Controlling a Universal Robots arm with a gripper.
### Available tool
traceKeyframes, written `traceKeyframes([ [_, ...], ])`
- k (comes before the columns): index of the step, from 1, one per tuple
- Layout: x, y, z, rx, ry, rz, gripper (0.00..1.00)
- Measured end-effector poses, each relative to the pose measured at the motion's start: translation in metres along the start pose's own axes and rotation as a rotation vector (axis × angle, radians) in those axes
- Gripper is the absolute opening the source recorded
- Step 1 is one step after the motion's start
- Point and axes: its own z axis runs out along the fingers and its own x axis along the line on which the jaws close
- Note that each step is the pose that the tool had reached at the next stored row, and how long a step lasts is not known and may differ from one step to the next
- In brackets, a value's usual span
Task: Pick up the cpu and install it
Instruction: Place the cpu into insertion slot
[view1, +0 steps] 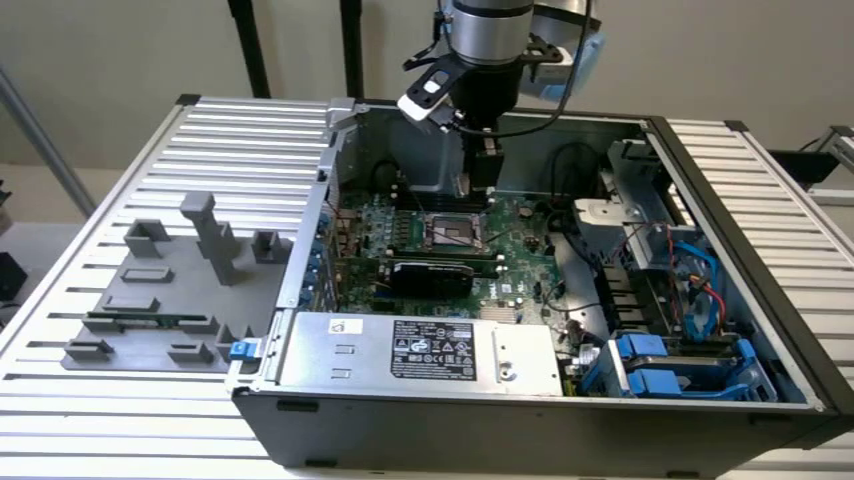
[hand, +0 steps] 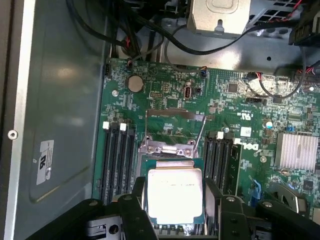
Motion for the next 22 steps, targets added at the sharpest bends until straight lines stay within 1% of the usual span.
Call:
traceKeyframes([
  [4,-0.001,-0.0054,0.0022,0.0000,-0.0002,0.006,0.55],
  [9,-0.001,-0.0095,0.0081,0.0005,-0.0029,0.039,0.55],
  [16,0.000,-0.0218,0.0182,0.0006,-0.0041,0.062,0.55],
  [22,-0.002,-0.0240,0.0250,0.0008,-0.0050,0.075,0.55],
])
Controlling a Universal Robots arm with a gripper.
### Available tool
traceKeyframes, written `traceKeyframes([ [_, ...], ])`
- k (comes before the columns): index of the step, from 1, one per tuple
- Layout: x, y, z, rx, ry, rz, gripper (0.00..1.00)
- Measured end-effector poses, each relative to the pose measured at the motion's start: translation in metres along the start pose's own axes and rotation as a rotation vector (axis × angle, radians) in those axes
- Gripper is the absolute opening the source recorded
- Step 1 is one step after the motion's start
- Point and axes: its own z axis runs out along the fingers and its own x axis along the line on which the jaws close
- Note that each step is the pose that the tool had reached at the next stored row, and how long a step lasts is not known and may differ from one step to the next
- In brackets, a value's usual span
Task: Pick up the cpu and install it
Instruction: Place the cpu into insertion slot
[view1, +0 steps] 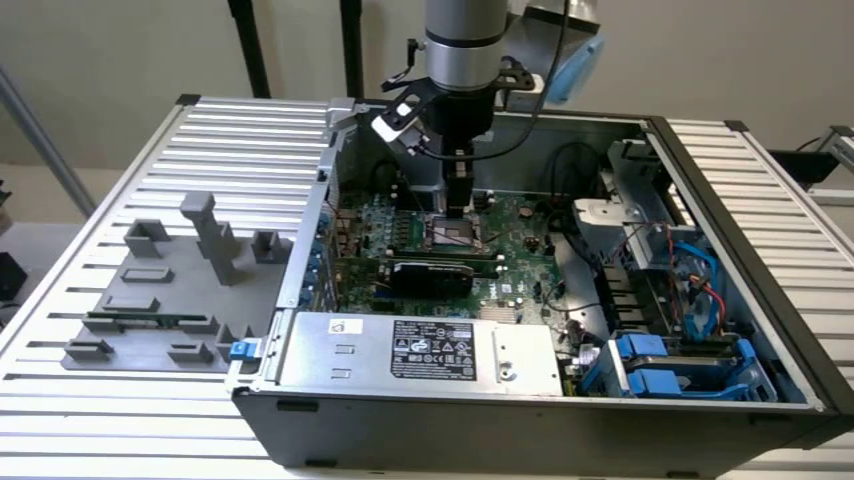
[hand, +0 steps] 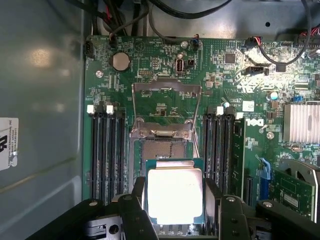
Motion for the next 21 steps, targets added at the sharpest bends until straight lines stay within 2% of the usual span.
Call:
traceKeyframes([
  [9,0.001,0.0012,0.0106,0.0001,-0.0002,0.004,0.55],
  [13,0.001,0.0011,0.0138,0.0002,-0.0032,0.004,0.55],
  [19,0.004,0.0007,0.0243,0.0001,-0.0046,0.005,0.55],
  [21,0.006,0.0011,0.0272,0.0003,-0.0066,0.007,0.55],
])
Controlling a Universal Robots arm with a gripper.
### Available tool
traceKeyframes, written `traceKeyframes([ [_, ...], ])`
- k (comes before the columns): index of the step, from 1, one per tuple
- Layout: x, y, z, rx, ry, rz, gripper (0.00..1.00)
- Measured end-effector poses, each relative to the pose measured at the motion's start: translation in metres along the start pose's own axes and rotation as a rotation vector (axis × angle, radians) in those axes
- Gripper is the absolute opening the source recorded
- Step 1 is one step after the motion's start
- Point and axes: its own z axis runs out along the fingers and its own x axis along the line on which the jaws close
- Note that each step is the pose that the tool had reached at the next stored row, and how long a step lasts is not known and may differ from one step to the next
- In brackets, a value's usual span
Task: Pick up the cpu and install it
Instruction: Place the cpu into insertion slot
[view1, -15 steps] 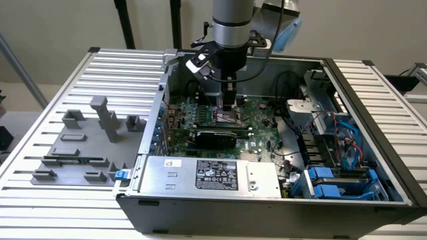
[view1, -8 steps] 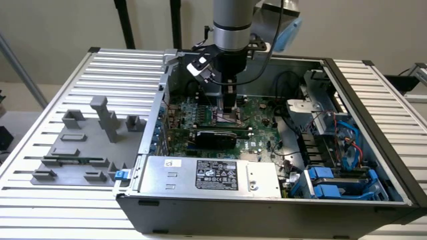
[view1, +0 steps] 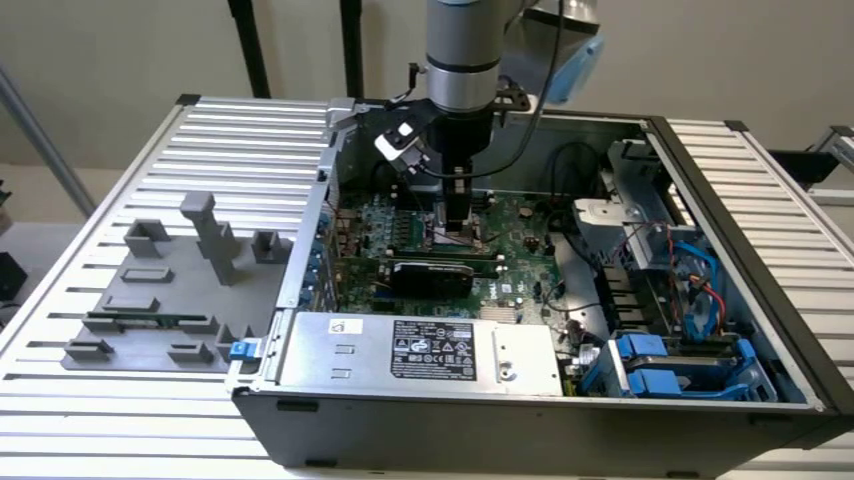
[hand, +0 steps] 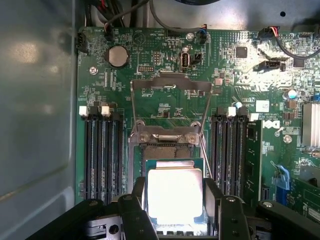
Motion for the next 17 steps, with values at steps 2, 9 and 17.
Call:
traceKeyframes([
  [2,0.002,0.0006,0.0023,-0.0002,-0.0030,0.001,0.55],
  [9,0.004,0.0017,0.0119,-0.0002,-0.0133,0.006,0.55],
  [17,0.007,0.0009,0.0245,0.0000,-0.0200,0.022,0.55],
])
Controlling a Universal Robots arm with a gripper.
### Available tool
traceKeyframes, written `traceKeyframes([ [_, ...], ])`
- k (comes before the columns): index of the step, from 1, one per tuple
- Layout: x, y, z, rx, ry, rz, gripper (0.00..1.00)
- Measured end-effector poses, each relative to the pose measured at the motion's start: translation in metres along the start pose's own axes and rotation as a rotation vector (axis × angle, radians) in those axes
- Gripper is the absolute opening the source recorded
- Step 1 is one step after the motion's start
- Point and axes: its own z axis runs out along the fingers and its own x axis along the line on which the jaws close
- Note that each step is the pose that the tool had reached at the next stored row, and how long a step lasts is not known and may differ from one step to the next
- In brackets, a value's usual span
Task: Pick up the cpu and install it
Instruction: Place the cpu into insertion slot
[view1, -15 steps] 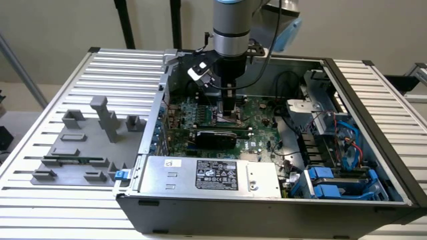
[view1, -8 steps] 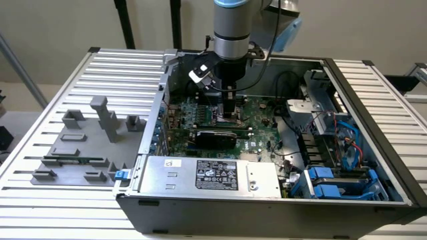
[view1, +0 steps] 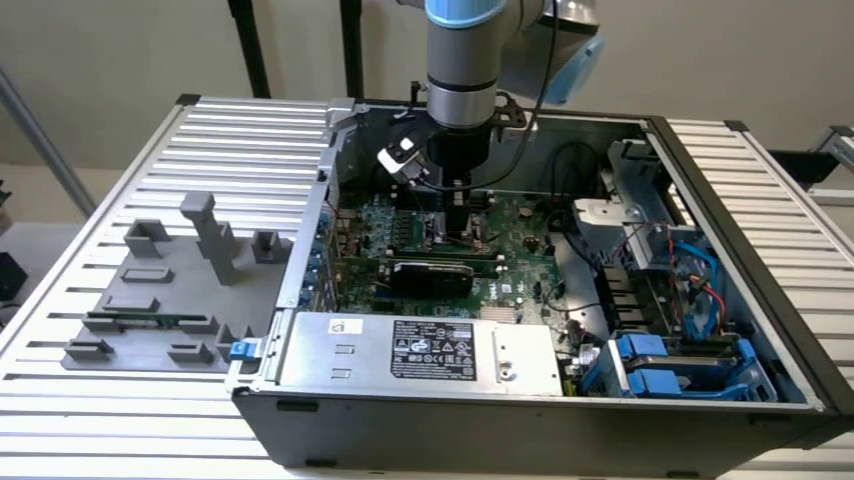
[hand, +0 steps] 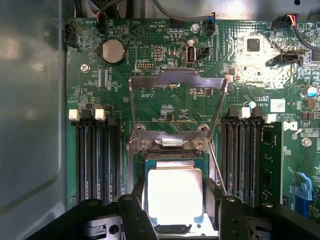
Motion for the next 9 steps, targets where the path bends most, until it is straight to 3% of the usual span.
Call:
traceKeyframes([
  [9,0.0034,0.0007,0.0066,0.0013,-0.0070,0.041,0.55],
])
